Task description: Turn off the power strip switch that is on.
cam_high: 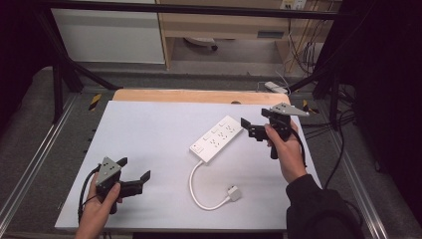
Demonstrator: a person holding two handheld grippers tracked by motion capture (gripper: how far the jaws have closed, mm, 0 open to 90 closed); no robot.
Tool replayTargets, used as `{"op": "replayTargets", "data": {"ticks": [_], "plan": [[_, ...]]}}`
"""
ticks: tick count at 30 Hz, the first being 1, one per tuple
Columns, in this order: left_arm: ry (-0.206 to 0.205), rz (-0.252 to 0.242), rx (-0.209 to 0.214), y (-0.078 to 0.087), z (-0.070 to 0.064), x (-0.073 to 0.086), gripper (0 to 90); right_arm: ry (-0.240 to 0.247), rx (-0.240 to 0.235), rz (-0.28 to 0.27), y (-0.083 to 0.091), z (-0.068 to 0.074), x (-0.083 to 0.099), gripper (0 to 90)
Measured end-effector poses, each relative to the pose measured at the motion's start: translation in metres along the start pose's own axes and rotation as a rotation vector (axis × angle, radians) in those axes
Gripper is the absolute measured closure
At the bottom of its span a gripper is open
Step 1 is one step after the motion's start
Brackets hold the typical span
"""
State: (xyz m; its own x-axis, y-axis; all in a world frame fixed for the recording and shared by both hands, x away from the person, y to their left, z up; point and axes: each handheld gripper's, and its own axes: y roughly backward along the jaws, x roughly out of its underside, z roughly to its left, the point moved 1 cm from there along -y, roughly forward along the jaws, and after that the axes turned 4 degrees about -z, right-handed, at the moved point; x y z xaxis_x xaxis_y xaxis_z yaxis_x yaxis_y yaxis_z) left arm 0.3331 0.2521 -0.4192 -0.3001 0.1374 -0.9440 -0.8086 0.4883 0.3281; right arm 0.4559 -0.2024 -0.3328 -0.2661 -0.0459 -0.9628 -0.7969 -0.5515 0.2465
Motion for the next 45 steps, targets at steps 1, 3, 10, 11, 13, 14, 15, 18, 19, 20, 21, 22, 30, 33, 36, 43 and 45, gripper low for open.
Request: {"op": "replayTargets", "data": {"ticks": [1,3,10,11,13,14,15,18,19,20,21,22,30,33,36,43,45], "plan": [[0.002,0.000,0.000,0.000,0.000,0.000,5.0,0.003,0.001,-0.007,0.003,-0.001,0.000,8.7],[0.006,0.000,0.001,0.001,0.000,0.000,5.0,0.015,0.008,-0.015,0.009,-0.003,0.001,8.3],[0.005,-0.003,-0.004,0.003,0.000,0.000,5.0,0.024,-0.001,-0.036,0.029,-0.004,0.008,5.8],[0.006,-0.003,-0.004,0.003,0.000,0.000,5.0,0.023,0.000,-0.037,0.031,-0.003,0.009,5.5],[0.006,-0.002,-0.002,0.003,-0.001,0.000,5.0,0.025,0.001,-0.045,0.036,-0.004,0.012,4.9],[0.004,-0.002,-0.002,0.004,-0.001,0.001,5.0,0.021,0.000,-0.047,0.038,-0.004,0.013,4.8],[0.004,-0.002,-0.002,0.004,-0.001,0.001,5.0,0.021,0.002,-0.047,0.040,-0.004,0.014,4.6],[0.007,0.000,0.003,0.004,-0.001,0.001,5.0,0.022,0.009,-0.059,0.047,-0.005,0.016,4.4],[0.008,0.000,0.002,0.004,-0.002,0.001,5.0,0.026,0.011,-0.064,0.050,-0.005,0.017,4.3],[0.010,-0.001,0.004,0.004,-0.002,0.001,5.0,0.028,0.012,-0.066,0.051,-0.006,0.018,4.3],[0.009,-0.001,0.003,0.004,-0.002,0.001,5.0,0.027,0.014,-0.070,0.054,-0.006,0.020,4.2],[0.006,-0.001,-0.001,0.005,-0.002,0.001,5.0,0.027,0.014,-0.073,0.057,-0.007,0.021,4.1],[0.013,-0.004,-0.002,0.006,-0.002,0.001,5.0,0.017,0.038,-0.079,0.073,-0.012,0.042,3.9],[0.011,-0.006,-0.003,0.008,-0.002,0.001,5.0,0.017,0.045,-0.078,0.077,-0.014,0.053,3.7],[0.013,-0.006,0.001,0.011,-0.002,0.002,5.0,0.012,0.052,-0.072,0.082,-0.016,0.066,3.7],[0.028,-0.014,-0.002,0.016,0.002,0.004,5.0,0.013,0.058,-0.073,0.089,-0.018,0.089,3.4],[0.031,-0.015,-0.001,0.017,0.002,0.005,5.0,0.013,0.059,-0.074,0.090,-0.017,0.093,3.4]]}}
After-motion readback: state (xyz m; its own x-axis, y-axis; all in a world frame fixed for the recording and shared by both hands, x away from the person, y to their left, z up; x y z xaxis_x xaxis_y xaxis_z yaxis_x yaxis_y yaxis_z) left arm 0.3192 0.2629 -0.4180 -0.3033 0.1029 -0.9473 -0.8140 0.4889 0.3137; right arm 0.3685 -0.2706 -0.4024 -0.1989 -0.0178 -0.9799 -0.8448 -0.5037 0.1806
